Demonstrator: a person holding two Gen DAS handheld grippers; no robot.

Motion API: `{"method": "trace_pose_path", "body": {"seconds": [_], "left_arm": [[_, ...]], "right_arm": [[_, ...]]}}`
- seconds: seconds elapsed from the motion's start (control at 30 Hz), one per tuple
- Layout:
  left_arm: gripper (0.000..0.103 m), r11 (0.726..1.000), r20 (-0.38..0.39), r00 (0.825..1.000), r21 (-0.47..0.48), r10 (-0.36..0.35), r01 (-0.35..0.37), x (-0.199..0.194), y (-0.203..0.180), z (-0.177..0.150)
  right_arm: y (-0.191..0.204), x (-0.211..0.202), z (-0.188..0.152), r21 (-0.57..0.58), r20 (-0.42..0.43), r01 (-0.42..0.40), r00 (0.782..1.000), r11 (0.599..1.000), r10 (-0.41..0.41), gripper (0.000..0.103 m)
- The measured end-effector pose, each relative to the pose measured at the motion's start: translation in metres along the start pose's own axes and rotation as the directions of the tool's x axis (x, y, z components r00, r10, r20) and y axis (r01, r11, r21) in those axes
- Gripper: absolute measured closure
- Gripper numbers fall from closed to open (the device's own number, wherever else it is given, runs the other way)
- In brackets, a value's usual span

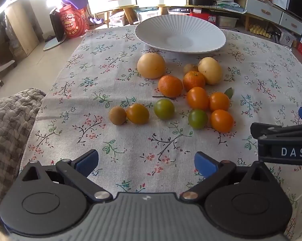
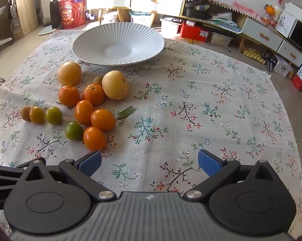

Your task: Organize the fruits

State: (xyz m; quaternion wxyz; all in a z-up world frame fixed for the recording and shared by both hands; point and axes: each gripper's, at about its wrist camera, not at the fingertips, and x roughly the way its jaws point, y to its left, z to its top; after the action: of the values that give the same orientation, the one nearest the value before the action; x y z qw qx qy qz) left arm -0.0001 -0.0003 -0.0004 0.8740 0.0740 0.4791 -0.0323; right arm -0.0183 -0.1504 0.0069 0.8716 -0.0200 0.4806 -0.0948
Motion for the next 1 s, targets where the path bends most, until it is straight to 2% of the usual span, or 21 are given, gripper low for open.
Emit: {"method": "trace_pose_path", "body": {"seconds": [1.0], "left_arm": [[0.018,1.0,0.003,1.0,0.009,0.008,-0.008,-0.0014,0.0032,-0.0005]], "right_arm": [[0.0029,0.0013,-0.0004,-0.011,0.002,0.002,1.0,1.0,-0.002,0.001]]}}
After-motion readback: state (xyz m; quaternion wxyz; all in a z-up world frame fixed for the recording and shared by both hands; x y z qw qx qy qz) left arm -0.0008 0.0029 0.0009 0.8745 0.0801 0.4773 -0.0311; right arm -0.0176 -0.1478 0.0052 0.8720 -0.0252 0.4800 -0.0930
